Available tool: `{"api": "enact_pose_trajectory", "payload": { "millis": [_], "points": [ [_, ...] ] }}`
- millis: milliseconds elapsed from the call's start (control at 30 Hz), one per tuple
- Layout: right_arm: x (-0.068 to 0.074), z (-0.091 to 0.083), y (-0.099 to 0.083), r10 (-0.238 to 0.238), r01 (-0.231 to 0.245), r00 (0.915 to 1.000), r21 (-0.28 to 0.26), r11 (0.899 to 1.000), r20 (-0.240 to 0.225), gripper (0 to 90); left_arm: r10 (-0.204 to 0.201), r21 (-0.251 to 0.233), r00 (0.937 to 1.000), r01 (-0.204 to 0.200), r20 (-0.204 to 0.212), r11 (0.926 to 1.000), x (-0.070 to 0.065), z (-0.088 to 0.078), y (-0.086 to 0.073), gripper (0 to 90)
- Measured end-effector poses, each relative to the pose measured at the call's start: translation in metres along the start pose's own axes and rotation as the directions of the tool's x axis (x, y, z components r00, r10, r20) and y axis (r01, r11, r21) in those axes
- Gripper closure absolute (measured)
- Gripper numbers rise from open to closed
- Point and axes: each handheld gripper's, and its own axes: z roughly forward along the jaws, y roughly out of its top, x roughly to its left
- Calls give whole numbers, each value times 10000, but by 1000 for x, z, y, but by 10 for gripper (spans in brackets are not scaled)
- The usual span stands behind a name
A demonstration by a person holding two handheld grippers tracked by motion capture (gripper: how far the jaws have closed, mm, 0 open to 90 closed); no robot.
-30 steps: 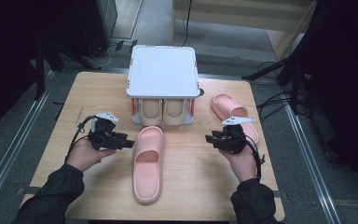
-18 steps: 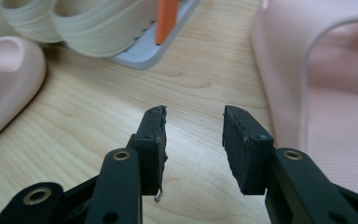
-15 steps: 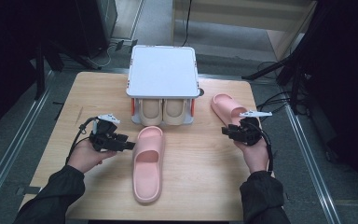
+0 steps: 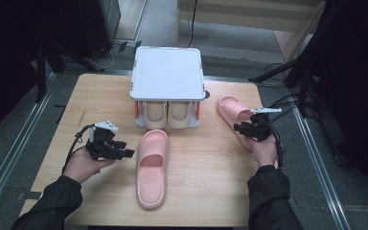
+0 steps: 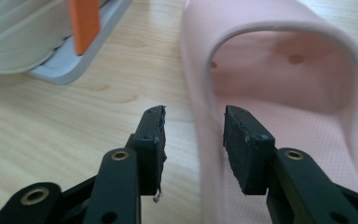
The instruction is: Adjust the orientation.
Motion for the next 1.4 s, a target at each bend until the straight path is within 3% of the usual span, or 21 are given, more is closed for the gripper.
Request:
{"api": "enact_pose_trajectory", "payload": {
  "millis": [333, 500, 600, 667, 833, 967, 1267, 1400],
  "points": [
    [-10, 24, 13, 156, -157, 9999, 333, 9993, 36, 606, -365, -93, 9984, 361, -437, 9993, 4, -12, -15, 444],
    [-10, 32, 18, 114, -116, 9999, 426, 9990, 53, 683, -561, -203, 9968, 550, -574, 9983, 5, -18, -23, 444],
    [-10, 35, 21, 488, -480, 9987, 587, 9971, -113, 757, -668, -273, 9957, 651, -644, 9975, 7, -21, -26, 444],
    [-9, 35, 24, 437, -433, 9990, 620, 9971, -52, 791, -710, -315, 9950, 690, -700, 9971, 7, -22, -27, 445],
    [-4, 29, 31, 113, -118, 9999, 439, 9990, 120, 850, -737, -349, 9949, 715, -686, 9968, 8, -23, -27, 445],
    [-1, 21, 34, 555, -549, 9984, 401, 9977, -146, 851, -631, -372, 9960, 608, -629, 9975, 7, -21, -24, 445],
    [17, 3, 26, -58, 66, 9998, 424, 9991, -186, 851, -338, -220, 9990, 332, -288, 9992, 8, -11, -12, 444],
    [27, -7, 21, -111, 120, 9997, 393, 9992, -234, 851, -238, -282, 9995, 232, -212, 9993, 10, -8, -6, 441]
  ]
}}
